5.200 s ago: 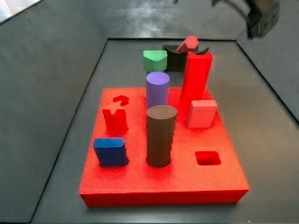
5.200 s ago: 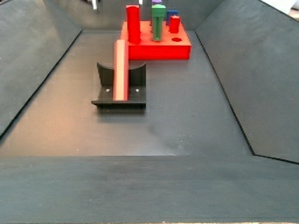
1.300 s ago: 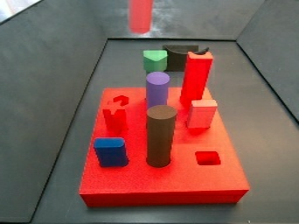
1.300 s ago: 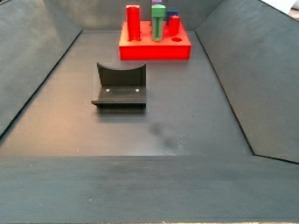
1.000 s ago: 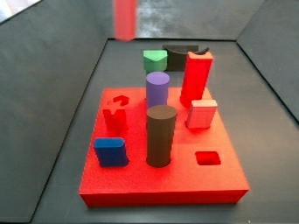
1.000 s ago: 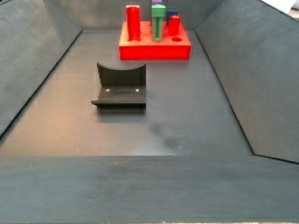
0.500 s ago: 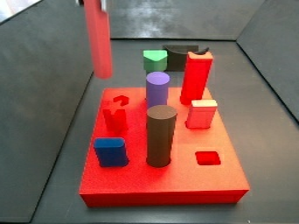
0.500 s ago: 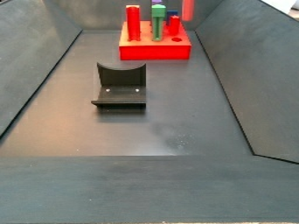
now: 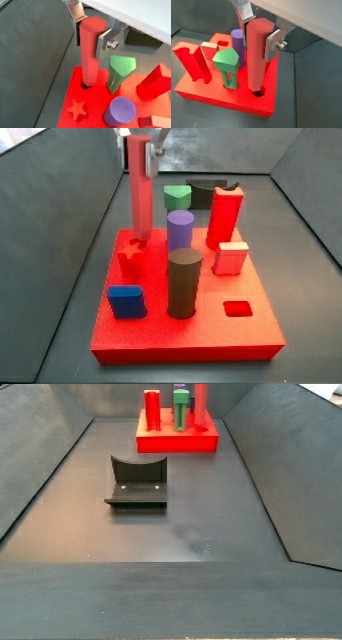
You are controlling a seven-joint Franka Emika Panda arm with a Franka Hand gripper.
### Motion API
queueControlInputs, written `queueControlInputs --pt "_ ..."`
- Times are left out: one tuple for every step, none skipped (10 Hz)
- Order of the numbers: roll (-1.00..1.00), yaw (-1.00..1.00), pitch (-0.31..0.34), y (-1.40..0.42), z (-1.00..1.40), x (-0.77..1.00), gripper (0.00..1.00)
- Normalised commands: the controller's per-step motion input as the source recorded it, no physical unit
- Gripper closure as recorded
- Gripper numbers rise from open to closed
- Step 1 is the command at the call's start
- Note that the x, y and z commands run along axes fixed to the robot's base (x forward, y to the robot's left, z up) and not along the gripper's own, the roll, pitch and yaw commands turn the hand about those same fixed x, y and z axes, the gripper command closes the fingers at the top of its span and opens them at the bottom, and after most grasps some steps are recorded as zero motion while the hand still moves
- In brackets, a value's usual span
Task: Pick up the hexagon object. Move up. Place the hexagon object on the fixture. Regrasp the hexagon object. Move to above the board. Insert the hexagon object.
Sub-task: Insert the hexagon object.
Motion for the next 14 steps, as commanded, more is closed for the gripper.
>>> queueControlInputs --pt "0.07 0.11 0.0 0.0 -0.19 -0.06 1.0" --pt "0.06 0.08 -0.023 0.0 -0.36 -0.17 1.0" --pt "0.0 0.0 -0.073 0.0 -0.27 -0.27 1.0" --pt "0.0 0.0 -0.106 -0.01 -0.12 -0.25 1.0" --pt "0.0 0.01 -0.099 -0.04 -0.06 -0.16 1.0" --pt "0.0 0.0 -0.094 -0.04 -0.09 -0.01 1.0" --pt "-0.01 0.0 -0.076 0.0 -0.18 0.08 1.0" --pt "-0.02 0.0 -0.054 0.0 -0.21 0.21 1.0" --pt "0.0 0.0 -0.031 0.0 -0.24 0.25 1.0" --pt "0.02 0.0 0.0 0.01 -0.25 0.01 1.0" --pt "0.1 0.0 0.0 0.01 -0.4 0.0 1.0" --pt "0.24 0.13 0.0 0.0 -0.54 -0.13 1.0" --pt "0.28 0.26 -0.074 0.0 -0.54 -0.25 1.0" --pt "0.25 0.36 -0.153 0.03 -0.48 -0.28 1.0"
